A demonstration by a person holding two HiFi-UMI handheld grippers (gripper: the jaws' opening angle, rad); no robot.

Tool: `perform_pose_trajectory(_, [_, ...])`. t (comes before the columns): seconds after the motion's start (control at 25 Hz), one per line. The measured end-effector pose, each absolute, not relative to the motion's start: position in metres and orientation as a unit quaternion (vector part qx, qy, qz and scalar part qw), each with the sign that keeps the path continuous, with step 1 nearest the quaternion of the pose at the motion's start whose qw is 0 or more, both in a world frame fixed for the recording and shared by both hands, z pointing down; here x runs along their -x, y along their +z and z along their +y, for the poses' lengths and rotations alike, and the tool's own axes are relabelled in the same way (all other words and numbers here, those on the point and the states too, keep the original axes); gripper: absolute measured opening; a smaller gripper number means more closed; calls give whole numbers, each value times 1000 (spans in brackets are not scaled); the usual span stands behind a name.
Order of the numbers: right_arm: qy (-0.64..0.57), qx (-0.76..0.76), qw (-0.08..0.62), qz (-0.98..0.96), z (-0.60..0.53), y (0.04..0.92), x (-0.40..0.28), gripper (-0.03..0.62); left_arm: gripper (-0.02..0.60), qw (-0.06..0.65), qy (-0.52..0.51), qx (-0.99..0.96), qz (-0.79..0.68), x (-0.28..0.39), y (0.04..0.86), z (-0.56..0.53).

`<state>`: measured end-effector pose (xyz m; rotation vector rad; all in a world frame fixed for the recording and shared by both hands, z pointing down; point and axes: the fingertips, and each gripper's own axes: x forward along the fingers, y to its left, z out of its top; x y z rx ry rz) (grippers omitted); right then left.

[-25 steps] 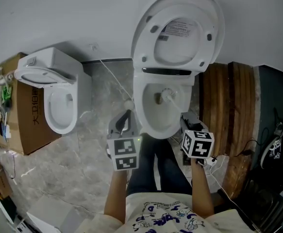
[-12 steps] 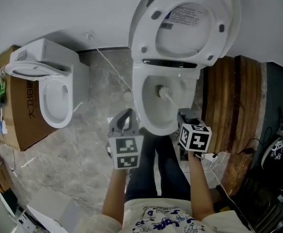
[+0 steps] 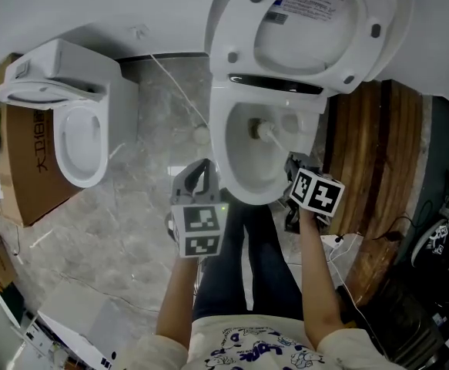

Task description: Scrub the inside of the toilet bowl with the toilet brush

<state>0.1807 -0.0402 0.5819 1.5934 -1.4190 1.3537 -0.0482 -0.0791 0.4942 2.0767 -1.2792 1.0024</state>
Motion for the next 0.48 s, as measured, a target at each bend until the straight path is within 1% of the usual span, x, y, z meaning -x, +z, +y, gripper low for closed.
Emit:
perform_pose_trajectory(0.24, [519,-610,296,-520,-61,611,-182,169,2,259,373,-757,-469,49,512,-76])
perform_pose_trajectory(0.48, [517,-612,315,-509,-75,640,-183,169,2,277,378,-747,-471,50,529,-64])
